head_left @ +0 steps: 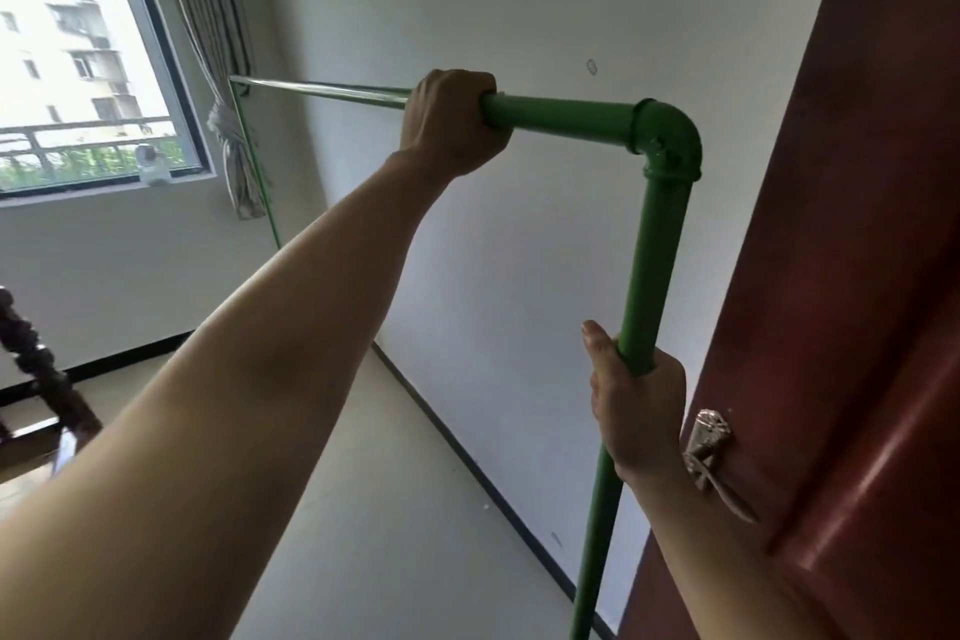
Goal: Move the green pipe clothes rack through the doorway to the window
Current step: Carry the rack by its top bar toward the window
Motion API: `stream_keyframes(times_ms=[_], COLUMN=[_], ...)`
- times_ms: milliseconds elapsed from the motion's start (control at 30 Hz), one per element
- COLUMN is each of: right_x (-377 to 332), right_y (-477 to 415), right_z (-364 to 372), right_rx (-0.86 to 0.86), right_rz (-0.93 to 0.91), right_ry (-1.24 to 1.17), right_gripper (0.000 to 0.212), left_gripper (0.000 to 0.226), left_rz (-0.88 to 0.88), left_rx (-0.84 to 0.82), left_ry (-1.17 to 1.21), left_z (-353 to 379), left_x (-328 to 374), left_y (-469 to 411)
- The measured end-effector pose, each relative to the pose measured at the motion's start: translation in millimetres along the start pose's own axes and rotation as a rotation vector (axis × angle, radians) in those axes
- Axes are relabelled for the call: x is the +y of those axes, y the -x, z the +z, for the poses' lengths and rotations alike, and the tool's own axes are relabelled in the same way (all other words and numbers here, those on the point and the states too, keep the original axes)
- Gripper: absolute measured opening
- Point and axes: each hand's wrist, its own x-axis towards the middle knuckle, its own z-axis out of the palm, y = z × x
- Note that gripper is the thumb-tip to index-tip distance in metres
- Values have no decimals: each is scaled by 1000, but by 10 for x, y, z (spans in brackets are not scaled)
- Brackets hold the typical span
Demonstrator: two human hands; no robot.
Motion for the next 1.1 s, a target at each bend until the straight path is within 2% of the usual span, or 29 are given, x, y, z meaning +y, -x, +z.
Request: stream_keyframes(times_ms=[133,267,467,700,833,1000,1100], right_x=[66,99,166,359,451,558,644], right_y=[-114,-183,-340,-696,-891,-1083,-1244], right_z=[37,116,227,501,879,1493,1867], right_rx=[-54,-142,-233,-306,-294,-215,-159], right_rz=[0,-6,13,26,0,-57,-101], right_ry=[-82,-149,-196,-218,-212,-84,-30], right_gripper=[70,63,71,60,63,66,59], left_gripper=[13,13,13,22,18,18,19], left_rz=[23,17,-15,-90,-149,-176,-201], left_rx=[-25,-7,-28,-41,-63,-79,-87], left_ry=[-69,-107,-206,-311,-354,-347,-355], left_z=[21,-20,-8,82,70,51,97], left_x=[8,-61,-190,-471,-824,-1420,-1822], left_y=[-73,-132,-179,-263,-332,-416,-523])
